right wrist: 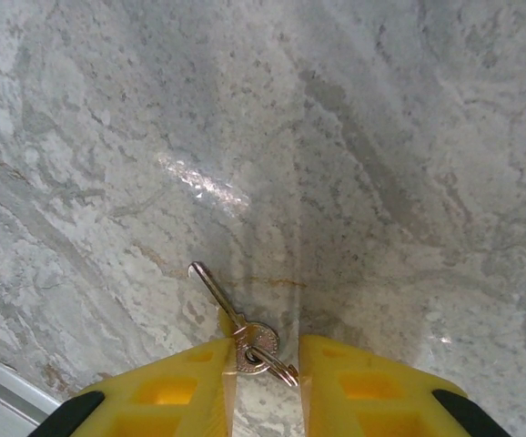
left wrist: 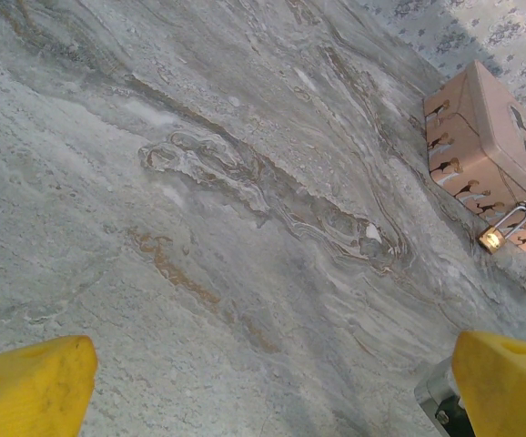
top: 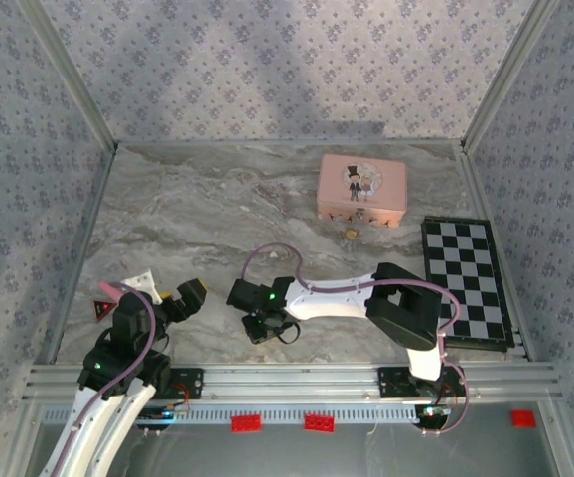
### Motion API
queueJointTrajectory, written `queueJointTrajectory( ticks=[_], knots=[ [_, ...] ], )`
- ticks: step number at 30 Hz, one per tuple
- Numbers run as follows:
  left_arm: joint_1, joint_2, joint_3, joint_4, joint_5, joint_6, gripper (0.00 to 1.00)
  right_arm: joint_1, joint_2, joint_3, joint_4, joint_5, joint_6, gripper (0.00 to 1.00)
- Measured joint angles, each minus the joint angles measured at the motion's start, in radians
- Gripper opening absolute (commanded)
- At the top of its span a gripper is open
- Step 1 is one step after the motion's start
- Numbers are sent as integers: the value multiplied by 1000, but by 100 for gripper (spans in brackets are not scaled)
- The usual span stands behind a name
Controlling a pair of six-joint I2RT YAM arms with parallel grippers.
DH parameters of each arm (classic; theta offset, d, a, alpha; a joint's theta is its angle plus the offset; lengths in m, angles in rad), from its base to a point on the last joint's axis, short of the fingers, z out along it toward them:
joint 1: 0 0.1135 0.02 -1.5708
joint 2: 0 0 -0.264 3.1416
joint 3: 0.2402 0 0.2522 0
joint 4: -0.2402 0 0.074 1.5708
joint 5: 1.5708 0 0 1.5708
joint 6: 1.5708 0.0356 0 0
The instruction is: Unlock a padlock with a key
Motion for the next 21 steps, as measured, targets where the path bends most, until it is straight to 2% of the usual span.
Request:
queueJointTrajectory(
  ticks=[21],
  knots=[
    [0,0,-6,8,0,0,100,-4,24,37,-52,2,-5,12]
  ],
)
